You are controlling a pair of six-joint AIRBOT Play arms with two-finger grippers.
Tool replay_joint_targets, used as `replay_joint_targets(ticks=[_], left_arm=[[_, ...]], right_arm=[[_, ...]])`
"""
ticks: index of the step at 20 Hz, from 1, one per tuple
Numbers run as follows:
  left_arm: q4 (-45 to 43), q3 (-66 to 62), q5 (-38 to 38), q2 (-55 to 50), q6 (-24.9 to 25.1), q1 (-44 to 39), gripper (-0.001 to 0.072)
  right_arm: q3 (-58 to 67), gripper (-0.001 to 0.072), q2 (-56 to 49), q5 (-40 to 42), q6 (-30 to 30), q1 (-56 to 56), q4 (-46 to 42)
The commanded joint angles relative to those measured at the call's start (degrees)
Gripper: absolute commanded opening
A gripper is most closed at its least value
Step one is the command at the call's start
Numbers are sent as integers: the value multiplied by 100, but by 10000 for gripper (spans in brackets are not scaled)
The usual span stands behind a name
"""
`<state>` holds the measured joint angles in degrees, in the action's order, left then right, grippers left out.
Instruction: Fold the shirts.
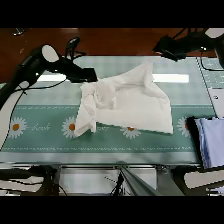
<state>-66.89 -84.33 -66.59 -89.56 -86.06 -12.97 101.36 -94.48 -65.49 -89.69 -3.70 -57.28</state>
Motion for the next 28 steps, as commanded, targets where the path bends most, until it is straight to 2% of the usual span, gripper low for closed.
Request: replay_joint_targets(ticks=[1, 2, 3, 4, 5, 10, 13, 17, 18, 19, 21, 24, 28], left_arm=[[-822, 42, -2065, 55, 289, 750, 704], [-756, 293, -2321, 129, 289, 981, 703], [-619, 695, -2343, 251, 286, 1174, 704], [-409, 1152, -2236, 393, 289, 1283, 703], [-162, 1657, -2076, 542, 343, 1340, 704], [1436, 3792, -1121, 942, 1537, 1355, 704], [1906, 4275, -557, 935, 1665, 1340, 703], [2308, 4341, -286, 892, 1864, 1115, 693], [2441, 4341, -236, 870, 1908, 1012, 521], [2583, 4339, -271, 859, 2118, 925, 42], [2789, 4321, -411, 861, 2522, 848, 26], [2793, 4280, -601, 872, 2538, 988, 26], [2793, 4269, -697, 870, 2538, 1069, 26]], right_arm=[[76, 620, -22, -1508, 533, -866, 232], [68, 619, 33, -2236, 894, -1099, -216], [-129, 618, 162, -2507, 885, -1318, -542], [-634, 618, 428, -2312, 688, -1585, -479], [-1231, 618, 717, -2116, 756, -1757, -389], [-4548, 618, 2229, -800, 1366, -1897, -24], [-5576, 618, 2669, -538, 1657, -1897, 463], [-6223, 618, 2743, -326, 1718, -1897, 575], [-6328, 618, 2743, -245, 1711, -1897, 579], [-6384, 618, 2743, -181, 1711, -1897, 573], [-6391, 618, 2743, -136, 1624, -1899, 507], [-6391, 618, 2743, -153, 1366, -1899, 90], [-6380, 618, 2726, -179, 885, -1974, -1027]])
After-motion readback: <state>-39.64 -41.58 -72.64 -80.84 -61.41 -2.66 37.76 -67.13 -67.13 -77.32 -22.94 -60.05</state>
